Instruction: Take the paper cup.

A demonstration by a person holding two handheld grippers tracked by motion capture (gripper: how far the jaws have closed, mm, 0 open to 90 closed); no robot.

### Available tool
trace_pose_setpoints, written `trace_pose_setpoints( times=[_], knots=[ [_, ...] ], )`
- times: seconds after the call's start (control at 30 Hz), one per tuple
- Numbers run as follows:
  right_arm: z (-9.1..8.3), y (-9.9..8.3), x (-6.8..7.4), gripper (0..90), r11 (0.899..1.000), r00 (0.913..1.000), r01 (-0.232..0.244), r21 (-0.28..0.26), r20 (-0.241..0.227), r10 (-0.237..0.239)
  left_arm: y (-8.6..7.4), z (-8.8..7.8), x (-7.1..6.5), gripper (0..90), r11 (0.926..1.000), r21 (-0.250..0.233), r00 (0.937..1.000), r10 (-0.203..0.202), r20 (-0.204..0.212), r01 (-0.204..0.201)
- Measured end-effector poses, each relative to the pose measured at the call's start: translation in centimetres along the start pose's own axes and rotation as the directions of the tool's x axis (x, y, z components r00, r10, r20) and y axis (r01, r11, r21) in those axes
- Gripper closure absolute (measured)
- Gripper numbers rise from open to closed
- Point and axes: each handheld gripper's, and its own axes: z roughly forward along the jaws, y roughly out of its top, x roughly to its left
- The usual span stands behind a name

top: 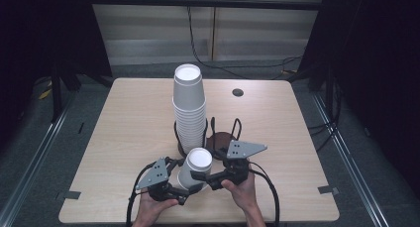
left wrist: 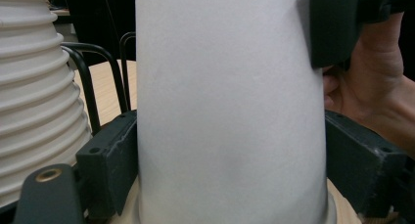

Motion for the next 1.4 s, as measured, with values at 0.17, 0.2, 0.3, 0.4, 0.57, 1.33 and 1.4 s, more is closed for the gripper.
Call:
trace_pose_setpoints(
  times=[0.17,0.2,0.3,0.4,0.57,1.33,1.4],
  knots=[
    [-0.3,0.1,0.1,21.8,1.000,1.0000,-0.001,-0.019,-0.004,0.000,0.5,0.1,-0.2,16.4,0.9998,0.009,0.9999,0.016,-0.004,-0.016],
    [-0.4,0.1,0.1,21.7,1.000,1.0000,0.000,-0.021,-0.005,0.000,0.5,0.1,-0.3,16.5,0.9999,0.008,0.9999,0.014,-0.001,-0.014],
    [-0.5,0.2,0.1,21.1,1.000,1.0000,-0.001,-0.023,-0.003,0.001,0.5,0.1,-0.3,16.7,0.9998,0.009,0.9999,0.016,0.001,-0.016],
    [-0.5,0.1,0.2,17.3,1.000,1.0000,0.001,-0.027,0.003,0.000,0.5,0.0,-0.3,16.7,0.9998,0.013,0.9999,0.013,0.005,-0.013],
    [-0.3,0.1,0.1,13.6,1.000,1.0000,-0.005,-0.031,0.008,0.005,0.6,-0.2,-0.2,16.8,0.9997,0.017,0.9998,0.018,-0.006,-0.018],
    [-2.0,0.5,-0.4,13.6,1.000,0.9999,-0.005,-0.002,0.015,0.005,1.5,-2.1,1.2,16.8,0.9939,0.102,0.9957,0.050,-0.078,-0.042],
    [-2.2,0.6,-0.4,13.6,1.000,0.9999,-0.002,0.015,0.016,0.002,1.8,-2.3,1.3,16.8,0.9933,0.108,0.9952,0.052,-0.083,-0.043]
  ],
)
